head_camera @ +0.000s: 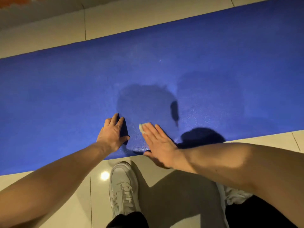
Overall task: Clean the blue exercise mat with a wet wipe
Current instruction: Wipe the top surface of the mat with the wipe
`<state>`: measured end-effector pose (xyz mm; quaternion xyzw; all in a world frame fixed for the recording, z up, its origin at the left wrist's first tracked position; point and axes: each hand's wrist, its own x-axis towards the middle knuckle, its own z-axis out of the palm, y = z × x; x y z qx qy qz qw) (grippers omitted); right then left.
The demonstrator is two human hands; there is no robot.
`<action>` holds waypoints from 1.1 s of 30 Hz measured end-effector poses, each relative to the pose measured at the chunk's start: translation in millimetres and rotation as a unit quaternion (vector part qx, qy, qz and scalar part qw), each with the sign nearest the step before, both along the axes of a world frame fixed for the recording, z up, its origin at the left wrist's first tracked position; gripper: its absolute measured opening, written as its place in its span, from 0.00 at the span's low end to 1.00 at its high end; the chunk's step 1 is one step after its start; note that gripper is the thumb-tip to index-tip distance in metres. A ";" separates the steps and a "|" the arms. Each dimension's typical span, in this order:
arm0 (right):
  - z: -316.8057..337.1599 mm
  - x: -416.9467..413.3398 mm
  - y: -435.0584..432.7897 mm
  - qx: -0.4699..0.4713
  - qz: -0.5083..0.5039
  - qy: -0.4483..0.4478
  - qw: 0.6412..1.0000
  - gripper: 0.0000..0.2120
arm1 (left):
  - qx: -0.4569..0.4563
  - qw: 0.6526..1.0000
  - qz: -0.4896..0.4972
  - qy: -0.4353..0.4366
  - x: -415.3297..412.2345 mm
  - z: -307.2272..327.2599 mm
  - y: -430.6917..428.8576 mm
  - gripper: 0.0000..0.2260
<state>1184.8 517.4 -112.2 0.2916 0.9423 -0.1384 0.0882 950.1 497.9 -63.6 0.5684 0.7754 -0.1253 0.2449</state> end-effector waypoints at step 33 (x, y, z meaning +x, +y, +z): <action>27.7 98.8 -1.2 0.018 0.043 -0.017 0.999 0.41 | -0.024 0.998 -0.051 -0.038 39.6 9.7 -19.9 0.41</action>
